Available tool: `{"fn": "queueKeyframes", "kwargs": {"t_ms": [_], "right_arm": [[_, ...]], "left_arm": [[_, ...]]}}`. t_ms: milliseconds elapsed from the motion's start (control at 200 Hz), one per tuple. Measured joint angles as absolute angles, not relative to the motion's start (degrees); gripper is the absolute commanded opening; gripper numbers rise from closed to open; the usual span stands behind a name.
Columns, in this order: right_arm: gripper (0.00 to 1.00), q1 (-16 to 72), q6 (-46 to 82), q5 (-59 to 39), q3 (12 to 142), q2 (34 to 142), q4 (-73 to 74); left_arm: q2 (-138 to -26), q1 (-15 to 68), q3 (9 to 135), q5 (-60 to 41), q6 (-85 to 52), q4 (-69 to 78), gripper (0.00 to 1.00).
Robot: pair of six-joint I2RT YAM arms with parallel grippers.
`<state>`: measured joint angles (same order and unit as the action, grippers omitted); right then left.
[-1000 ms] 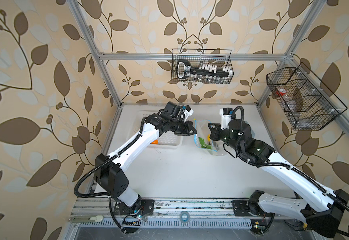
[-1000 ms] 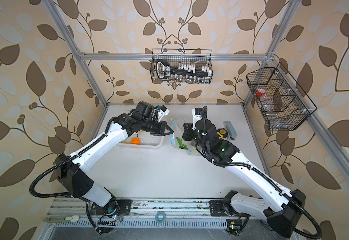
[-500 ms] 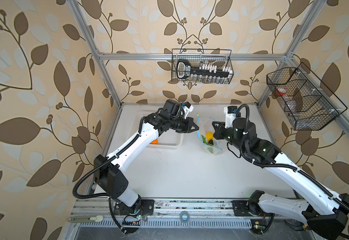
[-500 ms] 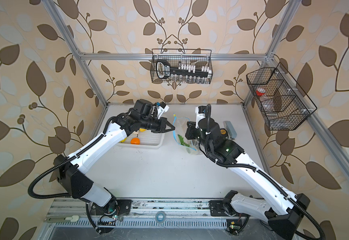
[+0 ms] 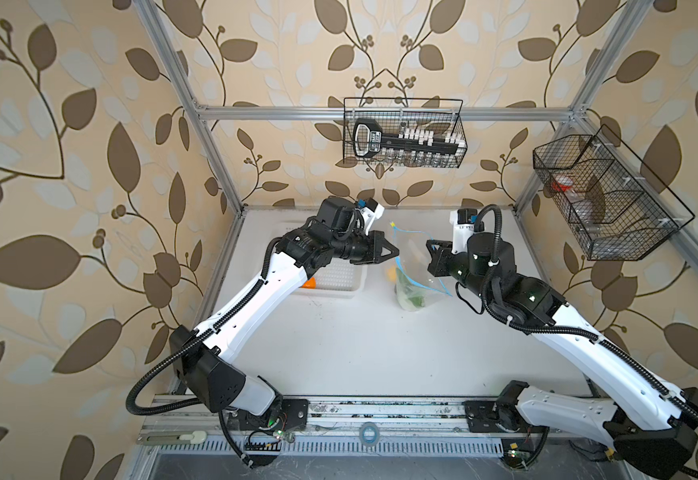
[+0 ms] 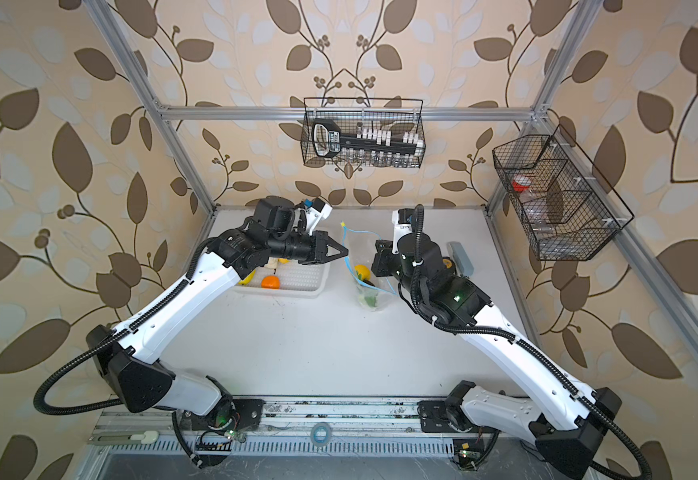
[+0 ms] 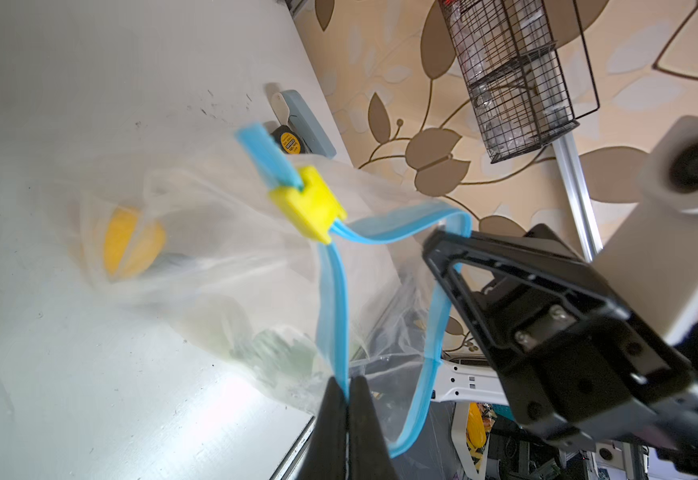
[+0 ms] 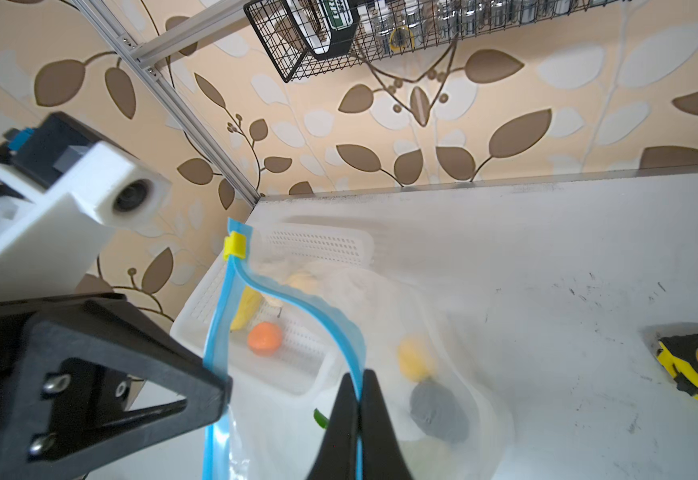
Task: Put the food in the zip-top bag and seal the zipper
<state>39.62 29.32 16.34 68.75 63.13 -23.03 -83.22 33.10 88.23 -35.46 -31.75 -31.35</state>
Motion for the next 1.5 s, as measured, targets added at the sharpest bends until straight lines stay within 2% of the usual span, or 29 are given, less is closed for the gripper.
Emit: {"fn": "queueKeyframes", "kwargs": {"t_ms": [300, 875, 1190, 1499], "right_arm": [[0.0, 39.13, 28.95, 17.45, 69.06, 63.05, -24.64], [0.0, 31.57, 25.85, 21.1, 71.37, 53.95, -32.21], [0.0, 32.84, 27.4, 19.86, 61.34, 54.72, -30.48], [0.0, 38.26, 28.56, 19.49, 60.75, 60.01, -26.92]], "left_arm": [[-83.15, 35.42, 88.71, -35.07, -33.71, -29.15, 0.0], [-95.07, 39.64, 92.86, -37.1, -39.27, -17.26, 0.0], [-95.35, 39.29, 80.77, -38.81, -40.69, -9.26, 0.0], [-92.77, 35.4, 71.2, -38.96, -40.73, -7.97, 0.04]]}}
